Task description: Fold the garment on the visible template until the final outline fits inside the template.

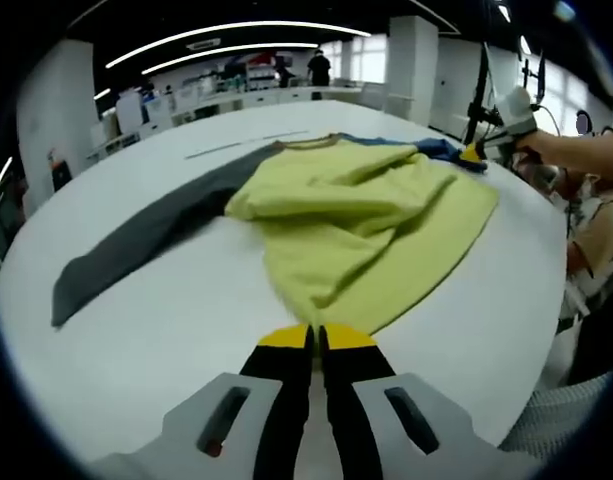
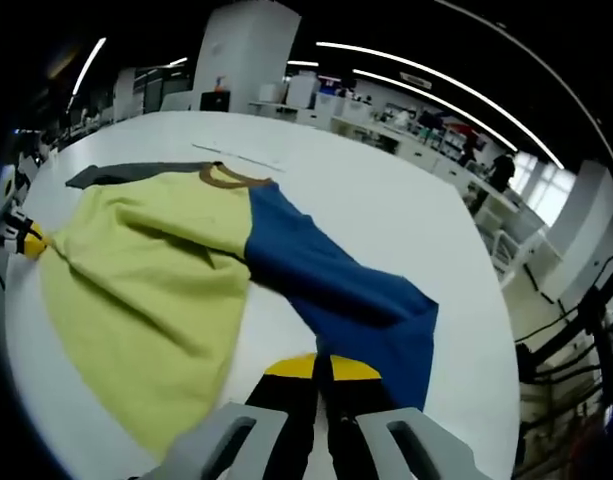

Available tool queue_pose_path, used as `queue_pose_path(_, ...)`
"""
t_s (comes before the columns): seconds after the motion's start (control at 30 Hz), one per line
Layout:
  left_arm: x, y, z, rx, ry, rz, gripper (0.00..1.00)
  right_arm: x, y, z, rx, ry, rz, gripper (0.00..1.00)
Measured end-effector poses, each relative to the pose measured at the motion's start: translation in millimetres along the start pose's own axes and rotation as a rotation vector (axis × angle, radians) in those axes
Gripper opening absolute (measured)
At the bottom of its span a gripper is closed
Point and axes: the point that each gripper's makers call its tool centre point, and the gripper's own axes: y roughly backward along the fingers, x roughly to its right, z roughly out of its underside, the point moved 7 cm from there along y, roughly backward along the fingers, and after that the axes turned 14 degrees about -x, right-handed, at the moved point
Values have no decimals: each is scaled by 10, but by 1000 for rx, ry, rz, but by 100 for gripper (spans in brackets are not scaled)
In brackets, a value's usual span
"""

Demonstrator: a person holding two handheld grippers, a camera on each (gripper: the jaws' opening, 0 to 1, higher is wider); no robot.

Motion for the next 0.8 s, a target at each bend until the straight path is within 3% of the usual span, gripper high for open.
queue_pose_path(0.43, -33, 114, -43, 11, 19, 33, 0, 466, 434, -51, 60, -131, 82, 0)
queue_pose_path(0.8, -112, 202, 63, -14, 59, 38, 0, 966, 427, 112, -14, -198, 162, 0)
